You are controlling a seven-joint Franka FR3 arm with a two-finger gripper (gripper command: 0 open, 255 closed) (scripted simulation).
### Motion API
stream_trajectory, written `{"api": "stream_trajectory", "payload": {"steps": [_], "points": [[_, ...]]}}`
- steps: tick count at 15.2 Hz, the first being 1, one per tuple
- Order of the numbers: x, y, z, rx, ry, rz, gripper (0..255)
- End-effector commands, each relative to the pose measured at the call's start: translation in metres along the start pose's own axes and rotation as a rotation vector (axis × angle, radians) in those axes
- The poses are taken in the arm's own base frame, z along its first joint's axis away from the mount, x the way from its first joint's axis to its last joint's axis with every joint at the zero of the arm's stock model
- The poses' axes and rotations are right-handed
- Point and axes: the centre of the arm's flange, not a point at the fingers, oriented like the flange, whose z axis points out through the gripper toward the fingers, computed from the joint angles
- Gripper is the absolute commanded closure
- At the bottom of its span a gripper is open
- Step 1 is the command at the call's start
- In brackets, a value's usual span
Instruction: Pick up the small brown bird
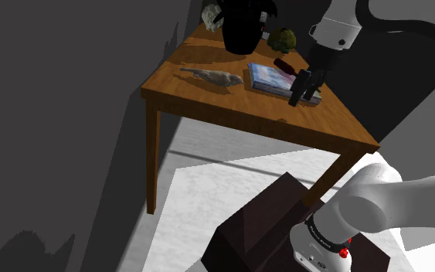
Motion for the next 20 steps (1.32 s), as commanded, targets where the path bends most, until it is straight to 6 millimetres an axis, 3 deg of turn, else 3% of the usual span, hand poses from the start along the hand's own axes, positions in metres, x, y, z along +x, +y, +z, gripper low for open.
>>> {"api": "stream_trajectory", "payload": {"steps": [1, 10, 20], "points": [[0.0, 0.0, 0.0, 0.0, 0.0, 0.0, 0], [0.114, -0.034, -0.009, -0.008, -0.001, -0.14, 0], [0.233, -0.09, -0.018, -0.018, -0.002, -0.295, 0]]}}
